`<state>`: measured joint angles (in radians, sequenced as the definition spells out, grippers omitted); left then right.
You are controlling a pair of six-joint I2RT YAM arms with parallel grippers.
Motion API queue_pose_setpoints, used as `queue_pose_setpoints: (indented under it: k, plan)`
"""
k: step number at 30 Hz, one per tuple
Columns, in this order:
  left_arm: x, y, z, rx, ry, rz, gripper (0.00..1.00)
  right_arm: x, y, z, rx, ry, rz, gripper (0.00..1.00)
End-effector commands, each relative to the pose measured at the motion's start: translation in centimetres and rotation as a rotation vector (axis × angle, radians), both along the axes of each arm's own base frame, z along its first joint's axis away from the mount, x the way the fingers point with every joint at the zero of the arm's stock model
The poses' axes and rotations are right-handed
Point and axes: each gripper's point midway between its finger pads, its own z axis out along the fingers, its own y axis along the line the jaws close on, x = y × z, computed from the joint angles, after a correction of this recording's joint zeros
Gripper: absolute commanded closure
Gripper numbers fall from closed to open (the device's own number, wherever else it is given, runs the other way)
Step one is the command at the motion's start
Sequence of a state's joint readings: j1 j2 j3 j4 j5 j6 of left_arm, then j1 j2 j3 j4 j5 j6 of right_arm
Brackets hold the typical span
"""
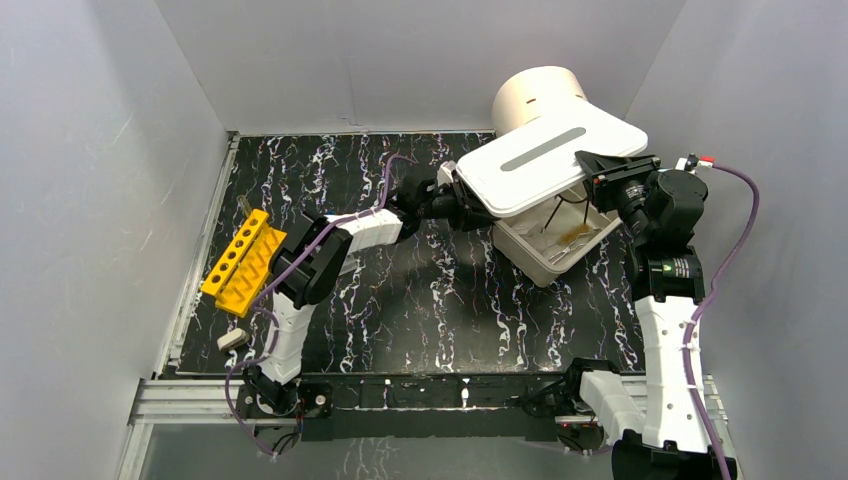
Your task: Organize the chemistry lab equipment
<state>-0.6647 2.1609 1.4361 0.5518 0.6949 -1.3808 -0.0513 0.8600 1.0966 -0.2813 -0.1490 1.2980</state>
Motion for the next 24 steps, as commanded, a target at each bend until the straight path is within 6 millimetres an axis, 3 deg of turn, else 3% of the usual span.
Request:
queue_pose_setpoints:
  k: [1,10,18,24]
  plan:
    - [0.0,0.8,1.1,0.049,-0.027,0.022,0.86,0.0,-0.2,2.7,-0.014,-0.105,-0.010,0.91]
    - [0.1,3.5,2.6,0.095,-0.009,0.034,0.93,0.2,-0.3,2.5,-0.017,-0.098,-0.011,0.91]
    - [-0.9,8.4,2.7,0.148,0.032,0.023,0.94,0.6,-0.1,2.1,-0.017,-0.090,0.000,0.91]
    - [-2.2,12.6,2.9,0.171,0.031,0.021,0.94,0.7,0.2,0.3,-0.042,-0.047,0.027,0.91]
